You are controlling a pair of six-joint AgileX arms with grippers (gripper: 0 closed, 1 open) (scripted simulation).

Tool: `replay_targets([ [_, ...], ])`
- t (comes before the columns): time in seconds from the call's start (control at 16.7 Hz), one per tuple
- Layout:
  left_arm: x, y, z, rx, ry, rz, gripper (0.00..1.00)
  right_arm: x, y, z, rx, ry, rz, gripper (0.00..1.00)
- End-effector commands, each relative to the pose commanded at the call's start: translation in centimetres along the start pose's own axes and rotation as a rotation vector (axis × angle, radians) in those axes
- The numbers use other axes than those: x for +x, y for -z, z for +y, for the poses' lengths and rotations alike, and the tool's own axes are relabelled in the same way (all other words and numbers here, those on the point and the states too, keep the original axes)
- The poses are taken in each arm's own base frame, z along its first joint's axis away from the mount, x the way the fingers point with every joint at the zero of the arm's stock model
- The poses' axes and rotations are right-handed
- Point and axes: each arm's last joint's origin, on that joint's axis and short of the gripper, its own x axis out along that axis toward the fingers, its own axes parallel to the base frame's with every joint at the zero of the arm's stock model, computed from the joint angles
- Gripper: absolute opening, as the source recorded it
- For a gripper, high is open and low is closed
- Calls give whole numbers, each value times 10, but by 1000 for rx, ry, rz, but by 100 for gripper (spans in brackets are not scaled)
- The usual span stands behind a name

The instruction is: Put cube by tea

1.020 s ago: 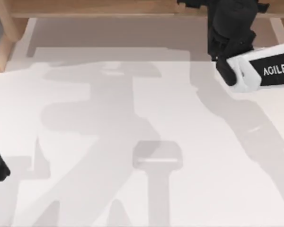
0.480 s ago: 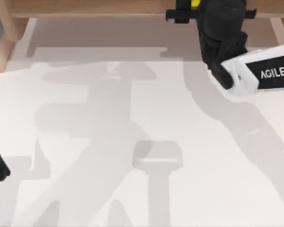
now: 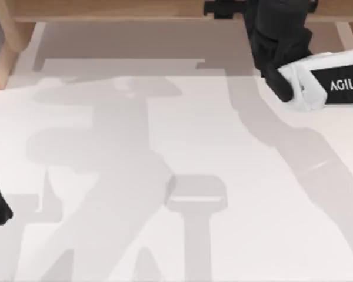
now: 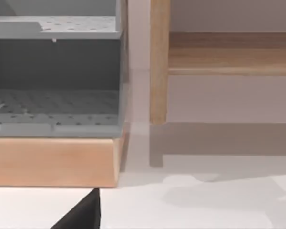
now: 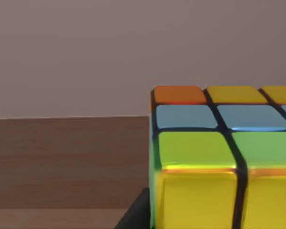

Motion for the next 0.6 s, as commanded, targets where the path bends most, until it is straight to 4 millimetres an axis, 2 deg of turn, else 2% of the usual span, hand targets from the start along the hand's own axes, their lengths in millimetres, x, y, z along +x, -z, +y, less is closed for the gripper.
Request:
replay_targets([
  [0.36, 0, 0, 0, 0, 0, 0, 100, -12, -57, 11, 91, -215, 69, 0],
  [0.6, 0, 0, 0, 0, 0, 0, 100, -25, -85, 5, 105, -312, 226, 0],
])
